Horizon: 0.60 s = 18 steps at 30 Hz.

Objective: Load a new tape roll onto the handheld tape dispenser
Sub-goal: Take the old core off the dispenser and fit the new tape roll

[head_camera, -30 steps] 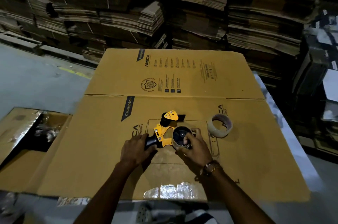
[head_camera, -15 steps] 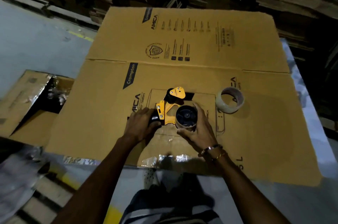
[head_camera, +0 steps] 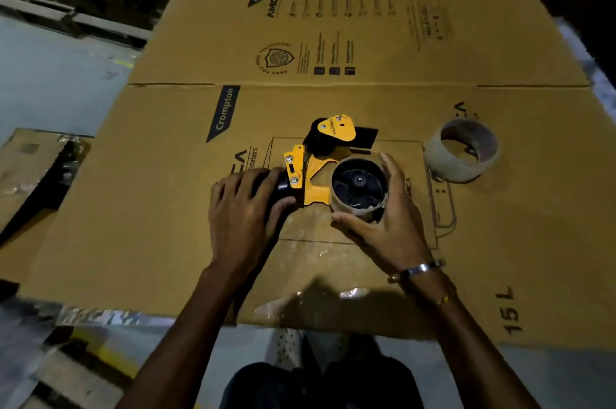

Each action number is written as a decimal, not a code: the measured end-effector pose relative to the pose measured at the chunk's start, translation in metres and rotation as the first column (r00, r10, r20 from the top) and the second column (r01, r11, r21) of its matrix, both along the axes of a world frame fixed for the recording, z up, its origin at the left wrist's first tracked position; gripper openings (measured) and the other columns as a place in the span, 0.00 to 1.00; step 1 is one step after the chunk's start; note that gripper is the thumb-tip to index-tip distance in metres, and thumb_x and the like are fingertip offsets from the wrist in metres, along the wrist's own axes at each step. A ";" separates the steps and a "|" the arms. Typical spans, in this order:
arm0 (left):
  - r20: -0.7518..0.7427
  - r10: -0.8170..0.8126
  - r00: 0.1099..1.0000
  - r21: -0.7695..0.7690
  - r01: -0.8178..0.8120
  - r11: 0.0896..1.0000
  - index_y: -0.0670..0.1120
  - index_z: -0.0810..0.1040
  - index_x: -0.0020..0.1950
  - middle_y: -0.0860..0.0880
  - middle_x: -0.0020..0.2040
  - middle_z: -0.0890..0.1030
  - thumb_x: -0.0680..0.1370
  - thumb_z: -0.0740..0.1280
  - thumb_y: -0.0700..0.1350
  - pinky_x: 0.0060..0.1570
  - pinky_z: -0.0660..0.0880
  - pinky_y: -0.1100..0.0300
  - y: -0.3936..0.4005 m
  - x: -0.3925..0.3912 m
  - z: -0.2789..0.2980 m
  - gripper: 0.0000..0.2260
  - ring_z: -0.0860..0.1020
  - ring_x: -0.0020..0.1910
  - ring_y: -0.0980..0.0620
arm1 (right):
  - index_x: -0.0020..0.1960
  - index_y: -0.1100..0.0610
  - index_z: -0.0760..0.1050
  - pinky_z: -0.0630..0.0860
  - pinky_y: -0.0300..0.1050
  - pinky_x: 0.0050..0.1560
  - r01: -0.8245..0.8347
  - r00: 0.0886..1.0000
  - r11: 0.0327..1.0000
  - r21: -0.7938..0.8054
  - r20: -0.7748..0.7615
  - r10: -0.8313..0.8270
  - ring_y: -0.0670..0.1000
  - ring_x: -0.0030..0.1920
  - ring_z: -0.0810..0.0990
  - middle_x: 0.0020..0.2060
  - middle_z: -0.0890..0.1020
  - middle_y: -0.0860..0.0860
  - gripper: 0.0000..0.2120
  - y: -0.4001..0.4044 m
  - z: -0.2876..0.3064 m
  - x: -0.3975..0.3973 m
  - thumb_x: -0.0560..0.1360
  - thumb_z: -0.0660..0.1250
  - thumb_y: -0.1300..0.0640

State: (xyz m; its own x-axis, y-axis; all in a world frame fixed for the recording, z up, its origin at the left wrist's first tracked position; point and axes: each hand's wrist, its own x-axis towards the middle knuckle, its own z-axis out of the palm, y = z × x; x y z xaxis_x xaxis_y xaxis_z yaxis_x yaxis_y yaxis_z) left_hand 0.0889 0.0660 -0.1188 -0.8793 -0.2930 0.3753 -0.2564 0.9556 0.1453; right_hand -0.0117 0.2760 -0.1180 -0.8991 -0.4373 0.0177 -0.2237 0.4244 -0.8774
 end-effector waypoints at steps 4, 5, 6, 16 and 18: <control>-0.014 -0.059 0.998 -0.025 0.059 0.998 0.47 0.75 0.71 0.45 0.61 0.79 0.81 0.62 0.58 0.55 0.67 0.49 -0.007 -0.003 0.000 0.23 0.74 0.58 0.43 | 0.77 0.44 0.55 0.70 0.44 0.66 -0.039 0.994 0.999 -0.001 -0.098 0.039 0.40 0.67 0.68 0.63 0.66 0.30 0.50 0.002 -0.007 -0.003 0.63 0.80 0.44; 0.001 -0.066 0.998 -0.038 0.066 0.997 0.47 0.74 0.71 0.46 0.61 0.79 0.81 0.60 0.59 0.55 0.66 0.50 -0.009 -0.004 0.000 0.24 0.74 0.58 0.43 | 0.77 0.44 0.56 0.71 0.44 0.66 -0.050 0.992 0.999 0.002 -0.114 0.050 0.41 0.67 0.69 0.65 0.68 0.34 0.50 0.003 -0.008 -0.004 0.62 0.80 0.43; 0.014 -0.066 0.998 -0.048 0.067 0.997 0.48 0.74 0.71 0.46 0.62 0.79 0.81 0.58 0.61 0.56 0.65 0.49 -0.010 -0.005 0.000 0.25 0.73 0.59 0.43 | 0.76 0.44 0.56 0.72 0.45 0.66 -0.062 0.989 0.998 0.005 -0.133 0.062 0.43 0.67 0.70 0.67 0.70 0.38 0.49 0.004 -0.009 -0.004 0.62 0.79 0.43; -0.059 0.019 0.998 -0.039 -0.021 0.999 0.48 0.68 0.73 0.43 0.65 0.73 0.76 0.58 0.69 0.78 0.48 0.44 0.014 -0.005 -0.013 0.34 0.66 0.70 0.40 | 0.80 0.48 0.51 0.70 0.53 0.68 -0.098 0.957 0.991 0.096 -0.265 0.121 0.51 0.72 0.69 0.74 0.68 0.47 0.53 0.011 -0.006 0.004 0.64 0.79 0.44; -0.078 0.025 0.997 -0.031 -0.027 0.999 0.48 0.70 0.72 0.42 0.64 0.74 0.77 0.61 0.66 0.77 0.49 0.44 0.016 -0.003 -0.013 0.30 0.66 0.69 0.40 | 0.79 0.49 0.53 0.72 0.51 0.66 -0.079 0.964 0.996 0.047 -0.251 0.088 0.51 0.70 0.71 0.73 0.70 0.48 0.53 0.011 -0.004 0.010 0.64 0.80 0.45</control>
